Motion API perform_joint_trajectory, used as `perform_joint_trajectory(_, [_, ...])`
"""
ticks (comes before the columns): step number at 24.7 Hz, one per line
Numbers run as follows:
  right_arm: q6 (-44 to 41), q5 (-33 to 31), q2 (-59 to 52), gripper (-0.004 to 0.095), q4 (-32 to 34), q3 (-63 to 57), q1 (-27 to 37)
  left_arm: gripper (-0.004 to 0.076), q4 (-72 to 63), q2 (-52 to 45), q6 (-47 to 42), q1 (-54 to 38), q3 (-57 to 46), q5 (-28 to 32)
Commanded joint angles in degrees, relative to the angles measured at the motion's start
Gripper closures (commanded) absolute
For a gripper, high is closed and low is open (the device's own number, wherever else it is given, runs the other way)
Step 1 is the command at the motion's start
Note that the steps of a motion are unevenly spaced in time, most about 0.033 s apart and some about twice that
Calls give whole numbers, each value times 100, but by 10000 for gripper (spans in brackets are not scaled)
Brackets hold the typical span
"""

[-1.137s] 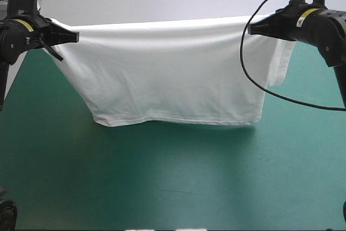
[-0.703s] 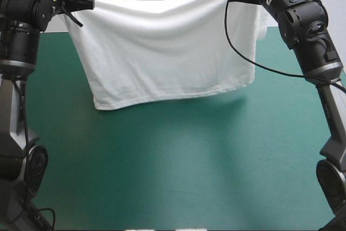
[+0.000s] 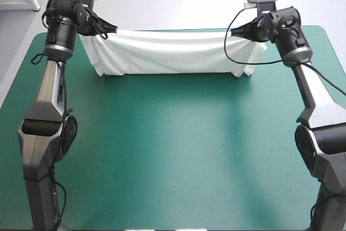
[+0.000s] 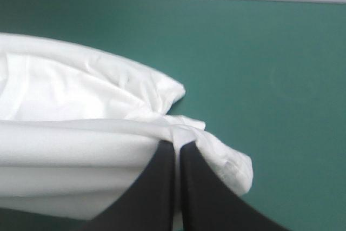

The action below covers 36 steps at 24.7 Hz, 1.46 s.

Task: Fold the cloth

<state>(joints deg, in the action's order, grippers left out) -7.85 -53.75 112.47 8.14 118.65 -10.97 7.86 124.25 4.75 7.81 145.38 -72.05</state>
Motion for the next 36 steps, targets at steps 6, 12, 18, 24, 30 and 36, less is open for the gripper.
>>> perform_joint_trajectory(6, [373,-583,-1038,922,-80,-1071,61,734,-82,-1192,134,-7,-1133,-185])
perform_joint_trajectory(12, [665,-1448,-1913,922,-402,-2144,61,734,-107,-2599,134,-7,-3894,-175])
perform_joint_trajectory(18, [873,-1804,-2356,922,-1038,-3175,51,734,-336,-3607,165,-7,-5993,-175])
perform_joint_trajectory(24, [1179,-1794,-2568,922,-1643,-4519,51,734,-584,-4254,178,-7,-7444,-175])
perform_joint_trajectory(30, [1508,-1340,-2568,890,-1970,-5671,51,722,-864,-4327,313,-7,-8685,410])
perform_joint_trajectory(36, [1849,-326,-2697,247,-2450,-5758,51,282,-975,-4365,135,-7,-9293,1406])
